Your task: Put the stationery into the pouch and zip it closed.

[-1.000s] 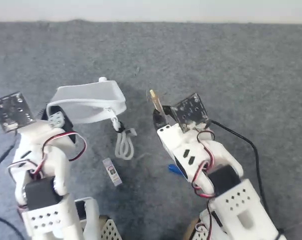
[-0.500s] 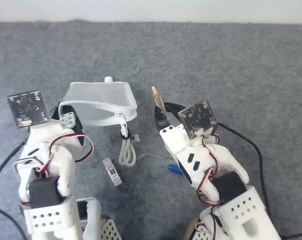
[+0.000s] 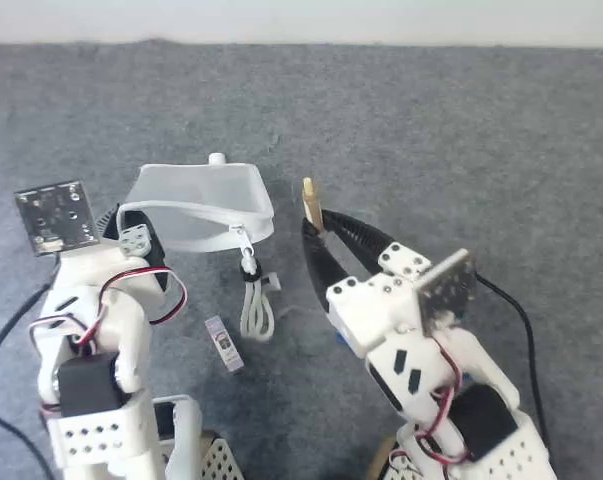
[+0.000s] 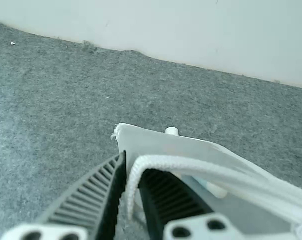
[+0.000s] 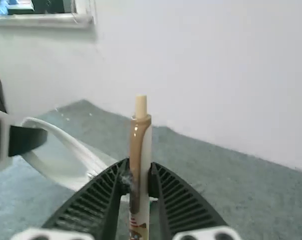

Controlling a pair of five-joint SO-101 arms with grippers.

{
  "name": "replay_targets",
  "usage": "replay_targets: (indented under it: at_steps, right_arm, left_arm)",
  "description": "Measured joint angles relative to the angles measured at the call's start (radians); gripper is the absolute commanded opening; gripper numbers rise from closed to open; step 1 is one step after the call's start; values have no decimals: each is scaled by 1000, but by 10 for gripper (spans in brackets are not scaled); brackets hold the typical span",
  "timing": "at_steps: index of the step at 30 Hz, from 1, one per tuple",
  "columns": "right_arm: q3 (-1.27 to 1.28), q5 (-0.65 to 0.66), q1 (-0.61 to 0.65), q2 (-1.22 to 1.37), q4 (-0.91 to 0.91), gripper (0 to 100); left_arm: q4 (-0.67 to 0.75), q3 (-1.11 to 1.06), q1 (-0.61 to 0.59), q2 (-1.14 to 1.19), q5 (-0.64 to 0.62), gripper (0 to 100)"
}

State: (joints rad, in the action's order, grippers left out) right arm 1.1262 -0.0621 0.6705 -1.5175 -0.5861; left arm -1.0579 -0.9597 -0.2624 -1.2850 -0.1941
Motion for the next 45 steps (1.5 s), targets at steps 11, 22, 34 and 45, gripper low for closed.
replay_targets:
  at_steps: [11, 22, 34, 45]
  right_arm:
    - [0, -6, 12, -163, 0, 6]
    - [55, -6, 141, -216, 187, 6]
    - [86, -6, 143, -126, 509, 6]
    - [40, -6, 238, 103, 692, 6]
  left_arm:
    - [0, 0, 3, 0, 0, 11]
    - [0, 0, 6, 0, 0, 11]
    - [0, 0, 6, 0, 0, 11]
    - [0, 0, 6, 0, 0, 11]
